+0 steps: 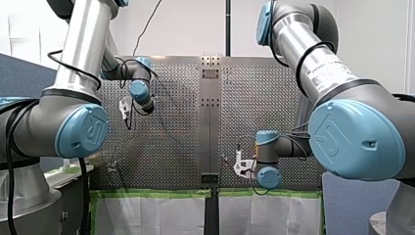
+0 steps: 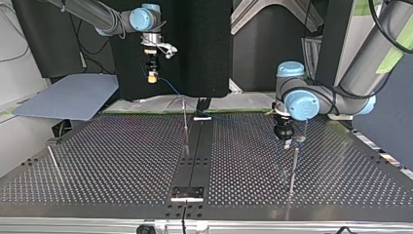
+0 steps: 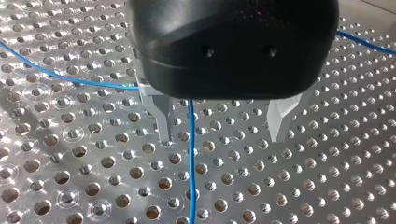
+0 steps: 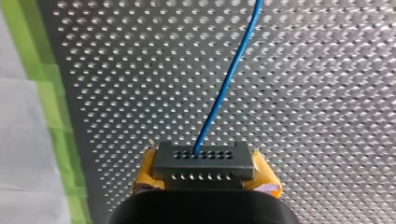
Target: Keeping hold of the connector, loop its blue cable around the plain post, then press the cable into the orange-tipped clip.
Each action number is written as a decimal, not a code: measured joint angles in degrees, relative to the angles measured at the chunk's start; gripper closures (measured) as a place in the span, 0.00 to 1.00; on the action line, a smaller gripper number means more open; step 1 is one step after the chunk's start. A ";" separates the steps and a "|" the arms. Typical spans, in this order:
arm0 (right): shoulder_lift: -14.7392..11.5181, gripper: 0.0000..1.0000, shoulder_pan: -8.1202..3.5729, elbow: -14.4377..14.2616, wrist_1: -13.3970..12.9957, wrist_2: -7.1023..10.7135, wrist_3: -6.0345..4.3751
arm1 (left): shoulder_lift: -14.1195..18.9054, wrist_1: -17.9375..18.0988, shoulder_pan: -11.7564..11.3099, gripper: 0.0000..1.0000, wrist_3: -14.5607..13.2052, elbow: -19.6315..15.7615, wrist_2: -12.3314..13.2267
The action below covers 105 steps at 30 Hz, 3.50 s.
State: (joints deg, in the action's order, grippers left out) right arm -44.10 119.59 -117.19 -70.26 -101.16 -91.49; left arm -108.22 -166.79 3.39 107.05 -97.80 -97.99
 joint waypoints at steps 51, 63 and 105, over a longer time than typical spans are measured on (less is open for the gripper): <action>1.73 1.00 -0.02 0.59 1.19 1.49 -0.46 | 3.88 10.10 -3.76 0.00 20.52 -7.40 -3.20; 1.72 1.00 -0.04 0.89 1.25 1.48 -0.97 | 3.94 14.10 -4.02 0.00 22.90 -10.67 -7.25; 1.74 1.00 0.06 1.01 1.09 2.27 -1.78 | -0.90 28.10 -0.13 0.00 9.36 -14.67 -20.21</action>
State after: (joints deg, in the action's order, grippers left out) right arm -42.36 119.65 -116.18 -69.16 -98.89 -93.27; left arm -109.12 -138.69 3.26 116.41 -112.47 -118.20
